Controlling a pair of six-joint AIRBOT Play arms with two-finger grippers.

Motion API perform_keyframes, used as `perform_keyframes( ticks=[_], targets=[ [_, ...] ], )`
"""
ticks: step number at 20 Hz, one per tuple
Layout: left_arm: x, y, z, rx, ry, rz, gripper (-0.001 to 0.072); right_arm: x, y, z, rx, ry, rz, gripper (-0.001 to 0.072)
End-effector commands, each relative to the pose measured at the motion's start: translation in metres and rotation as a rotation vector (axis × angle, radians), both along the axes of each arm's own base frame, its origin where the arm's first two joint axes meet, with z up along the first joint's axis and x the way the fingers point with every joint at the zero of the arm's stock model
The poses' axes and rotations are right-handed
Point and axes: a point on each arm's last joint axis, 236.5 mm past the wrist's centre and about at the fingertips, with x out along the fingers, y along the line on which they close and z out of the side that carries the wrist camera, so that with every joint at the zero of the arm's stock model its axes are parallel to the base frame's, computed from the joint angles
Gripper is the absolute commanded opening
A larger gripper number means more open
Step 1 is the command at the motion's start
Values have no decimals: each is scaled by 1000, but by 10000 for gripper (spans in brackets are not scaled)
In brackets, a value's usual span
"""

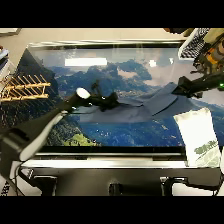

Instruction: Fold the clothes and pants, and hang the long-sleeved shirts on hangers.

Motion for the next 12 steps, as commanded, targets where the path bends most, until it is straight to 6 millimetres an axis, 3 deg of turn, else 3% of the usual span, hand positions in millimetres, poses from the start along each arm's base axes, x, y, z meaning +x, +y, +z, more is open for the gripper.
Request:
perform_keyframes(
  ticks=[1, 5, 8, 12],
  targets=[
    [-24, -82, -6, -123, 45, 49, 13, -10, 1, 33, -9, -9, -12, 32],
    [-41, -138, -20, -169, 118, 73, 13, -17, 4, 55, -15, -52, -28, 32],
    [-56, -167, -33, -204, 233, 112, 13, -24, 6, 68, -15, -70, -36, 32],
    [-71, -179, -29, -213, 265, 73, 12, -28, 8, 76, -18, -88, -31, 32]
  ],
)
